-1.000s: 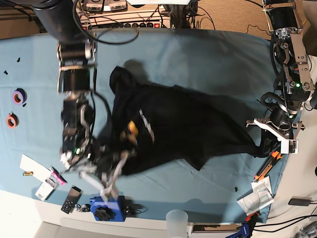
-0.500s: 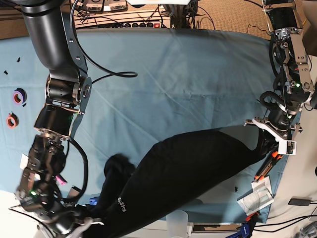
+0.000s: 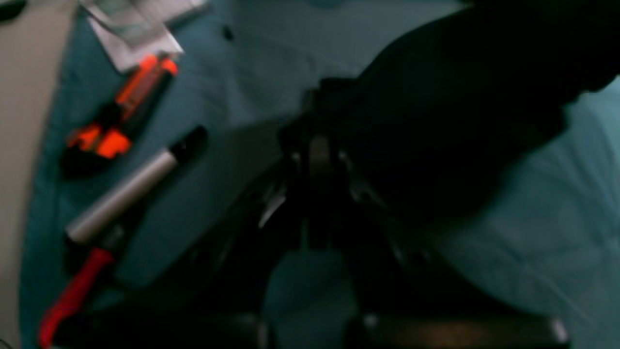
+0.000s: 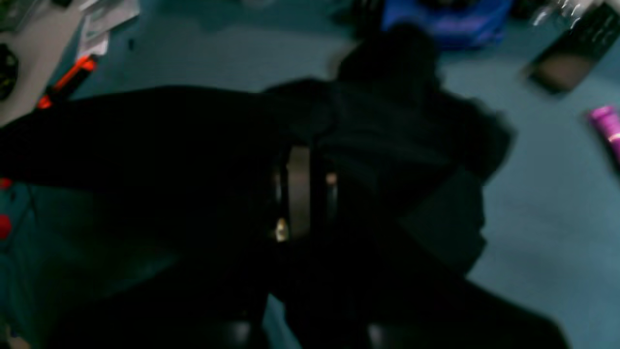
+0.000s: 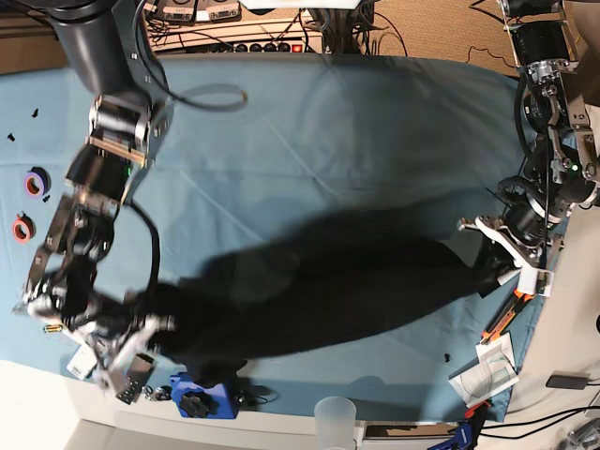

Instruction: Layout the t-shirt on the table in an organized manner, then fold the t-shirt properly

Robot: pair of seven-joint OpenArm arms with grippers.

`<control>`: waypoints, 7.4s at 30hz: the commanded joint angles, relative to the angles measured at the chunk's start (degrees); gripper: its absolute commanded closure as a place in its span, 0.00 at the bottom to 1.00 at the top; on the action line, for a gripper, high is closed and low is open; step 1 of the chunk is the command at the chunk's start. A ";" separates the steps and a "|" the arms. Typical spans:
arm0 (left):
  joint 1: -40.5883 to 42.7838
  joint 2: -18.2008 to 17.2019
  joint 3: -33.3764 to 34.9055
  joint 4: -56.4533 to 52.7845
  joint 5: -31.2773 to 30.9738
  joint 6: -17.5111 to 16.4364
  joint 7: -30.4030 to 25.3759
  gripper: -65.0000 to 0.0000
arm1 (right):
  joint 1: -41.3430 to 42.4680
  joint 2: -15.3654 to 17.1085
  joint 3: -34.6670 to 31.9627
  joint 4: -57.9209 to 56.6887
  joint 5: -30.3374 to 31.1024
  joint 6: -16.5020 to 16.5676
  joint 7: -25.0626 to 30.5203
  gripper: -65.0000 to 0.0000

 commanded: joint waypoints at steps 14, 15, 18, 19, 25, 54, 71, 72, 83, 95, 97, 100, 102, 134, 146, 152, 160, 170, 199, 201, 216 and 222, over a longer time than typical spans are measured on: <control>16.76 0.83 -0.39 6.03 -2.51 -0.20 1.86 1.00 | -30.01 1.55 0.11 26.71 1.97 2.10 1.49 1.00; 17.55 0.96 -0.37 6.03 -2.51 -0.22 1.68 1.00 | -31.71 1.53 0.11 28.20 0.85 2.08 2.23 1.00; 18.34 0.98 -0.39 6.03 -2.51 -0.20 1.70 1.00 | -34.38 1.51 0.11 30.34 -2.45 2.05 5.90 1.00; 18.32 0.96 -0.39 6.03 -2.51 -0.20 1.64 1.00 | -34.36 1.38 0.11 30.36 -3.15 2.05 6.01 1.00; 18.27 0.96 -0.39 6.03 -2.51 -0.20 -0.90 1.00 | -34.32 1.40 0.07 30.36 -4.28 2.19 8.52 0.80; 17.99 0.98 -0.39 6.01 -2.51 -0.20 -1.97 1.00 | -37.07 1.40 0.09 33.05 -11.78 -4.63 4.72 0.80; 17.99 0.98 -0.39 6.01 -2.54 -0.20 -2.43 1.00 | -39.01 1.22 -0.85 32.61 -20.85 -9.16 13.27 0.80; 17.99 0.98 -0.37 6.01 -2.54 -0.20 -2.45 1.00 | -39.12 1.25 -1.22 31.98 -20.87 -9.16 13.03 0.80; 17.99 0.98 -0.39 6.01 -2.51 -0.20 -2.47 1.00 | -38.56 1.27 -5.60 19.96 -22.47 -9.14 16.74 0.87; 17.99 0.98 -0.39 6.01 -2.51 -0.22 -2.84 1.00 | -25.66 1.27 -5.53 19.67 -28.85 -9.20 25.07 1.00; 17.99 0.98 -0.39 6.01 -2.51 -0.20 -2.84 1.00 | -23.28 1.27 -5.53 18.08 -30.60 -10.49 27.08 1.00; 17.99 0.98 -0.39 6.01 -2.51 -0.22 -2.84 1.00 | -19.56 1.25 -5.55 11.78 -30.91 -11.19 28.55 1.00; 17.99 0.98 -0.39 6.01 -2.51 -0.20 -2.86 1.00 | -17.07 1.22 -5.55 5.55 -30.93 -11.15 29.46 1.00; 17.99 0.98 -0.39 6.01 -2.51 -0.20 -3.91 1.00 | -6.86 1.27 -5.55 -1.92 -25.75 -2.67 23.78 0.82; 17.97 0.98 -0.39 6.01 -2.51 -0.20 -4.31 1.00 | -6.86 1.44 -5.53 -0.59 -22.03 -3.32 14.82 0.61; 17.99 0.98 -0.39 6.01 -2.51 -0.20 -4.31 1.00 | -6.88 1.44 -5.53 2.51 -19.15 -3.54 13.73 0.61; 17.99 0.98 -0.37 6.01 -2.51 -0.20 -4.31 1.00 | -6.88 1.44 -5.53 7.43 -17.38 -3.63 8.52 0.61; 17.99 0.98 -0.39 6.01 -2.49 -0.20 -4.31 1.00 | -7.08 1.42 3.63 13.64 -8.66 -3.56 4.70 0.61; 17.97 0.98 -0.37 5.99 -2.51 -0.20 -4.33 1.00 | -28.63 1.38 17.25 13.51 -4.35 6.84 17.00 0.61; 17.97 0.98 -0.37 5.99 -2.51 -0.20 -4.33 1.00 | -28.61 1.36 13.79 13.51 -7.74 4.96 19.15 0.61; 15.63 0.98 -0.37 5.97 -2.54 -0.22 -4.33 1.00 | -26.38 1.25 -0.07 8.63 -20.46 -2.16 25.35 0.62; 15.61 0.98 -0.37 5.97 -2.54 -0.20 -4.33 1.00 | -22.93 1.27 0.00 4.20 -20.39 -2.12 23.06 1.00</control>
